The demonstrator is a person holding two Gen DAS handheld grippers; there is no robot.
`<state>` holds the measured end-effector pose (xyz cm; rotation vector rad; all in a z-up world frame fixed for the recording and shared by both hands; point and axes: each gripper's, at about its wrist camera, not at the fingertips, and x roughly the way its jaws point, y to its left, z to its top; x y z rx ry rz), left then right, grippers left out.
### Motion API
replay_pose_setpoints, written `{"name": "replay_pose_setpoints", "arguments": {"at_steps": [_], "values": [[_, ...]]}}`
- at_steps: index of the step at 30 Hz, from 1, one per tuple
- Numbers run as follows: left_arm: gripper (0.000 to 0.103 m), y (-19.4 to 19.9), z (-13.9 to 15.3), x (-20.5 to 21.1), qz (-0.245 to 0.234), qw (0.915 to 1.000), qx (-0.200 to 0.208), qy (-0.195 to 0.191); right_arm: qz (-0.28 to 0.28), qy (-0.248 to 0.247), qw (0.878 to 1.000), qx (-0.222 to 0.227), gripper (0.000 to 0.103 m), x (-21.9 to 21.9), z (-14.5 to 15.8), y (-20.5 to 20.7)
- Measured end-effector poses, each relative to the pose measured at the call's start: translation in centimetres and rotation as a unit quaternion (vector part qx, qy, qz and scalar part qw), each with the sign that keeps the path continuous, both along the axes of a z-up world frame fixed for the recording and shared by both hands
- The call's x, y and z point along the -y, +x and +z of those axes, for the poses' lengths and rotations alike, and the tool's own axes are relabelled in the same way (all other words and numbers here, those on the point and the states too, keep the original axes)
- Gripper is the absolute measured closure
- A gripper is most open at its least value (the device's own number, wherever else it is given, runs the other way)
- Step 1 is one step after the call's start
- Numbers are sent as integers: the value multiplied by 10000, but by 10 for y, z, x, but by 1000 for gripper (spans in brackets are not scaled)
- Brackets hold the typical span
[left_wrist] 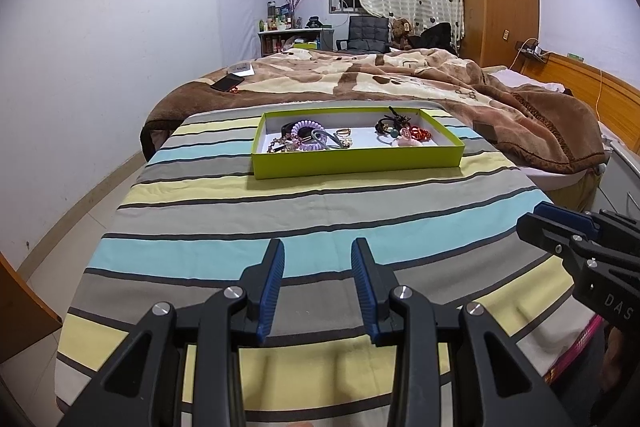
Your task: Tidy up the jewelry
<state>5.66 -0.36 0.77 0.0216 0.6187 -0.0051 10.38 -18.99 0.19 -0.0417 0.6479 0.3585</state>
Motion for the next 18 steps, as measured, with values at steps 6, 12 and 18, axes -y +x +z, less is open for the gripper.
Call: {"name": "replay_pose_setpoints", "arguments": {"at_steps": [6, 12, 18], "values": [[67, -1, 0, 2, 10, 10000, 16, 56, 4, -3, 10000, -8, 74, -2, -1, -1], [67, -1, -1, 1, 55, 10000, 15, 31, 5, -3, 10000, -3, 74, -2, -1, -1], [67, -1, 0, 1, 10, 10000, 18, -32, 5, -12, 10000, 3, 74, -2, -1, -2]]}}
